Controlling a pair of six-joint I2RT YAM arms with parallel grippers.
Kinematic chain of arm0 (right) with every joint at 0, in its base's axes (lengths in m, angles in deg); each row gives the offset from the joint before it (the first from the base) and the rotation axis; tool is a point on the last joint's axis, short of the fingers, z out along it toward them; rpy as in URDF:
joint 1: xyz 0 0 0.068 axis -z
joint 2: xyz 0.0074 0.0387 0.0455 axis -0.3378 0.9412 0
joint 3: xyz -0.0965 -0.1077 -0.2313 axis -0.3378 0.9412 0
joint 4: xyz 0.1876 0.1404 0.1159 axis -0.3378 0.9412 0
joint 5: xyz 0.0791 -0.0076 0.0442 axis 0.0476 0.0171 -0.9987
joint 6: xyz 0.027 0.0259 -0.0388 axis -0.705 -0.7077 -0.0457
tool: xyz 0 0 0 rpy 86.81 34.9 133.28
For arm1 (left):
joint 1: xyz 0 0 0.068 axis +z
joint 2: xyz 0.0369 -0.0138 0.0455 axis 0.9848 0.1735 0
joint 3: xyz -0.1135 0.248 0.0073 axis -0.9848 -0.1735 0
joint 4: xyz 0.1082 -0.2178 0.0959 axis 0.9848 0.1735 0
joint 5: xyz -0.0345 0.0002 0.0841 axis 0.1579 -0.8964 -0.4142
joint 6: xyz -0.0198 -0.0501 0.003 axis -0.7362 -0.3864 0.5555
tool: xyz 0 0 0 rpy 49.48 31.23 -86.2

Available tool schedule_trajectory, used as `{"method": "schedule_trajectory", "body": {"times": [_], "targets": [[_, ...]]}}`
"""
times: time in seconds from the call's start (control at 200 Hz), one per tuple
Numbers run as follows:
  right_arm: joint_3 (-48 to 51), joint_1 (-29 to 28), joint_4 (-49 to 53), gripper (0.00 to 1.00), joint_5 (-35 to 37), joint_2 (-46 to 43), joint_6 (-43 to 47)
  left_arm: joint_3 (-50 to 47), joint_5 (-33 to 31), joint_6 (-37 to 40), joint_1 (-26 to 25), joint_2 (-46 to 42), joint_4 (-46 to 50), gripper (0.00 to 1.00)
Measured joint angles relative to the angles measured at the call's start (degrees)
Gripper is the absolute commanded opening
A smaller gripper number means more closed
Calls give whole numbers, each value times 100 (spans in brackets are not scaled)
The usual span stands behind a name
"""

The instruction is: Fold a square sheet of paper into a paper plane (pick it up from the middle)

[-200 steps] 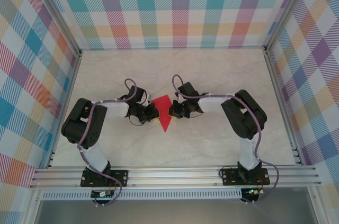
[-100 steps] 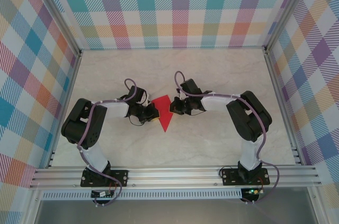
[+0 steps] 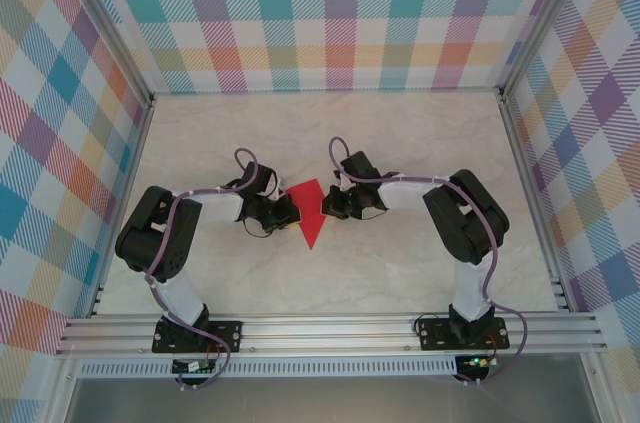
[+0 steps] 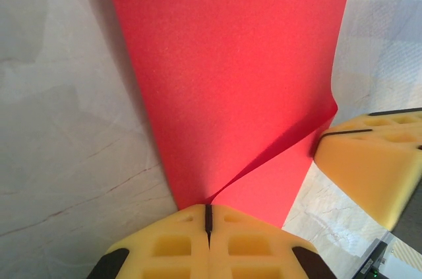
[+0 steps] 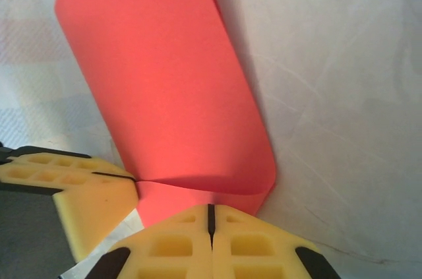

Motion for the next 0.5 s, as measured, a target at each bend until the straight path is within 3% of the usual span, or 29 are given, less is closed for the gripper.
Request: {"method": "schedule_trajectory", "body": {"times": [0.24, 0.5], "targets": [[-50, 24, 0, 5, -2, 111, 0, 0, -44, 2, 0, -24, 31, 6], [-66, 24, -2, 5, -20, 140, -24, 2, -527, 48, -7, -481, 570, 19]]}}
